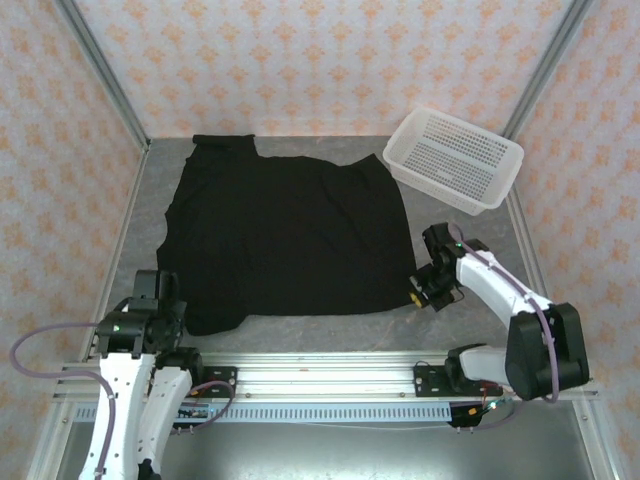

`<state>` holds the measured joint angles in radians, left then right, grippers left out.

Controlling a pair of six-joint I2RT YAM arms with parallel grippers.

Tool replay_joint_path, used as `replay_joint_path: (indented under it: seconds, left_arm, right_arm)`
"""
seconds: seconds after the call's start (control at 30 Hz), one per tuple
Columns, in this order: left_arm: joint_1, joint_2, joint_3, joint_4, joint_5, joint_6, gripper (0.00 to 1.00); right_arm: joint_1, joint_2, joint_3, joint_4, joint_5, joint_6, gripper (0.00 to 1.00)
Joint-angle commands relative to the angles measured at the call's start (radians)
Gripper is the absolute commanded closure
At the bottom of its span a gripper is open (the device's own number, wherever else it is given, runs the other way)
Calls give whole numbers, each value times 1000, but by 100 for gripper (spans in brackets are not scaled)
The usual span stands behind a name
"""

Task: Fold and stack the t-shirts

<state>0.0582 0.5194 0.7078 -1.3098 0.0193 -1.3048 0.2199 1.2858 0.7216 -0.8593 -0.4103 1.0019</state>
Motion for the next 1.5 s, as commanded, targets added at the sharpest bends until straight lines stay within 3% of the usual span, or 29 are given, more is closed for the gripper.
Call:
replay_joint_path:
  seconds: [0.0,0.27,0.8,1.07,1.47]
  left_arm:
    - [-9,66,-16,164,-7,41,100]
    - [-10,371,182,354,-25,247,100]
    - [-8,697,420,500,-114,351,100]
    - [7,814,487,510,-188,382,100]
    - [60,907,501,569,-183,430,100]
  right_arm:
    - [4,36,32,-10,-1,3,100]
    - [2,91,181,-21,65,-7,100]
    - [-17,350,491,38,147,7,100]
    - [-24,473,601,62,179,3,100]
    - [-25,596,696,76,213,-11,100]
